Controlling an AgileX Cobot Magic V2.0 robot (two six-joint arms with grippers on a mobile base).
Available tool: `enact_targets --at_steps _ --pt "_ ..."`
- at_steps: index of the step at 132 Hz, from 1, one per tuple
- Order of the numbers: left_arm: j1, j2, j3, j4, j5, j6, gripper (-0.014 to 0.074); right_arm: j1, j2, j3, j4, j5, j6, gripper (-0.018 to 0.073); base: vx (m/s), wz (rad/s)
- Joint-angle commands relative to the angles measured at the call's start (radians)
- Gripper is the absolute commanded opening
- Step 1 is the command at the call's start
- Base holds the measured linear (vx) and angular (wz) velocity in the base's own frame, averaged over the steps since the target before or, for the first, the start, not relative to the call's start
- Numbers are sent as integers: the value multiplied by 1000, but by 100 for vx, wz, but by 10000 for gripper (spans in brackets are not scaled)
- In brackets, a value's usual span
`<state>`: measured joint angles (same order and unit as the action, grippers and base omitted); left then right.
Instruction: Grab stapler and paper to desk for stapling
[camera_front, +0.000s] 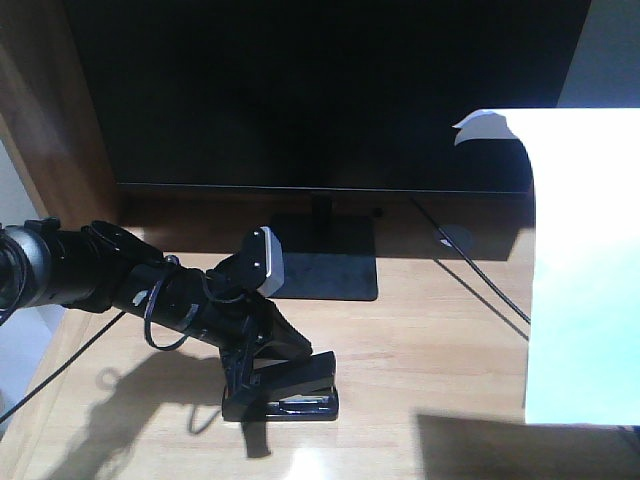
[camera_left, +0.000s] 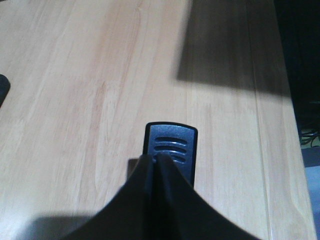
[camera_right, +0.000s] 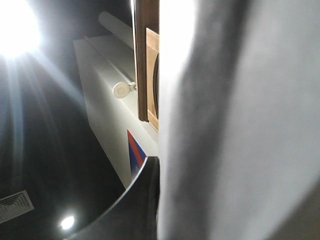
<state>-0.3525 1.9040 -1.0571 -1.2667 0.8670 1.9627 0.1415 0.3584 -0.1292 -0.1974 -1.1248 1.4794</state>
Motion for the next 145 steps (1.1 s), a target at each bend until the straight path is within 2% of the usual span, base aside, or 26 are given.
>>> enact_targets --at_steps 1,21,53,83,95,115,130,145 --pt "-5 -46 -24 -52 42 0 -6 -5 9 -24 0 -44 -4 -6 0 0" --pt "-5 -46 -24 -52 42 0 -6 -5 9 -24 0 -44 4 -6 0 0" --pt "-5 -46 -24 -52 42 0 -6 -5 25 -48 66 25 7 -3 0 0" --pt "-5 -46 -24 -52 42 0 -6 -5 165 -134 36 43 2 -3 0 0" --pt "-5 -46 -24 -52 42 0 -6 -5 265 -173 37 16 -21 -3 0 0" --pt "-5 -46 -24 -52 42 0 -6 -5 434 -203 39 -103 -39 -3 0 0" --pt "-5 -46 -24 -52 42 0 -6 -5 582 -203 47 -221 4 -3 0 0" --pt "-5 -46 -24 -52 42 0 -6 -18 671 -204 30 -221 42 -3 0 0"
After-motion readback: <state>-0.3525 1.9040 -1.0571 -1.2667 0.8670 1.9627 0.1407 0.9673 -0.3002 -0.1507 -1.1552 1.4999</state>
